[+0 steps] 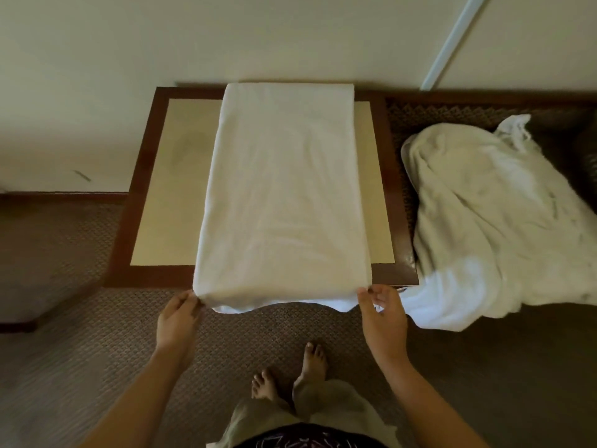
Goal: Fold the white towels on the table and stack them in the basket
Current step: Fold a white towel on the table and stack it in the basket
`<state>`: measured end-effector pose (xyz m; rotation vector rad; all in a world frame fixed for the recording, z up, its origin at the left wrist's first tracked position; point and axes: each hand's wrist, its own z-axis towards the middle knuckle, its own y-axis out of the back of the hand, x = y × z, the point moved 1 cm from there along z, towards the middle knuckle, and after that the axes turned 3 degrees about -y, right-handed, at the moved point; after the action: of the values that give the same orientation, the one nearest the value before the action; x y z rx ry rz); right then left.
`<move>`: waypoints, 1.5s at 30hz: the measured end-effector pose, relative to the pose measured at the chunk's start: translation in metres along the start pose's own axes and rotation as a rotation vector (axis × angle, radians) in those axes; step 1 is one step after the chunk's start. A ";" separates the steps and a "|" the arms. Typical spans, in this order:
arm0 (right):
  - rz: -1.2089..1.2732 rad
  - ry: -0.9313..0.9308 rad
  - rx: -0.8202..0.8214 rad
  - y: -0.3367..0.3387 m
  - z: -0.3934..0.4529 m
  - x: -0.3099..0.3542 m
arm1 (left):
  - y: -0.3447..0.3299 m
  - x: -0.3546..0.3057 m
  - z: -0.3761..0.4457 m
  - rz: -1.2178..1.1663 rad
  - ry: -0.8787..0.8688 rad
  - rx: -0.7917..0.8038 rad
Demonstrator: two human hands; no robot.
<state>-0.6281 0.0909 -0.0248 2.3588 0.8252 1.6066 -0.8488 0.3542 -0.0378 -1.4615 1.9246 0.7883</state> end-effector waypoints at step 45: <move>0.056 0.117 -0.089 0.010 -0.010 0.005 | 0.006 0.002 0.011 -0.073 0.128 0.356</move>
<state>-0.6323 0.0837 -0.0129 2.2642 0.6989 1.7793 -0.8542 0.3626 -0.0456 -1.3773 1.9700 0.3028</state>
